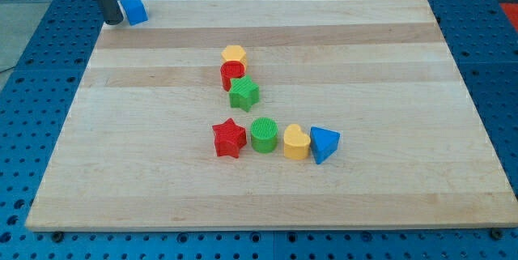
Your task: Separate the red circle from the group of blocks
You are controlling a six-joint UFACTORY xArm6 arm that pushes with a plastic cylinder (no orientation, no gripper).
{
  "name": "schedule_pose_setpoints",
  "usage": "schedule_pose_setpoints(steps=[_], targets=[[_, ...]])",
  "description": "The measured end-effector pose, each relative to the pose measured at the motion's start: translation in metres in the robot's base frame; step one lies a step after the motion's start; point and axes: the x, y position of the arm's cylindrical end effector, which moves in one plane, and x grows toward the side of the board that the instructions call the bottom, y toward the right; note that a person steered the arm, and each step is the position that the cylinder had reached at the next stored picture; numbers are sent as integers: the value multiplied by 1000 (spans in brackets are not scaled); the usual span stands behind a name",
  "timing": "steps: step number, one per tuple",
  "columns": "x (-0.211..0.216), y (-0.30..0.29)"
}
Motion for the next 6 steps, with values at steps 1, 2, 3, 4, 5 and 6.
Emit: schedule_pose_setpoints(steps=[1,2,3,4,5,6], targets=[[0,-1],[0,-3],[1,-2],[47,29],[67,37],[78,40]])
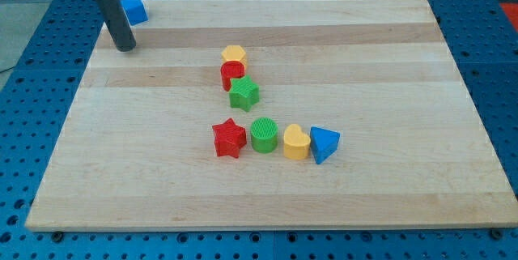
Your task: Separate the red circle from the group of blocks
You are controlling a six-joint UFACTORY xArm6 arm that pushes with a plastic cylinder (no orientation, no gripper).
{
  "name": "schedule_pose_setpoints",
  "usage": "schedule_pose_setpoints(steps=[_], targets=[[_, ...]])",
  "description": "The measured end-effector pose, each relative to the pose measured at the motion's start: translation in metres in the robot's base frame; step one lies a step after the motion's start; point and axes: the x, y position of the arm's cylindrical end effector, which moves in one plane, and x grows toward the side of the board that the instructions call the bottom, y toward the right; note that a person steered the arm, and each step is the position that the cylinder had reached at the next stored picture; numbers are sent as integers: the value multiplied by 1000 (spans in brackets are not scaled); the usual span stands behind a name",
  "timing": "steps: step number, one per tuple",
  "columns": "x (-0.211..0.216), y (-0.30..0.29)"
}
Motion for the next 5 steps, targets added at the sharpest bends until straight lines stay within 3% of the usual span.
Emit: schedule_pose_setpoints(steps=[2,3,5], targets=[[98,55],[104,111],[66,172]])
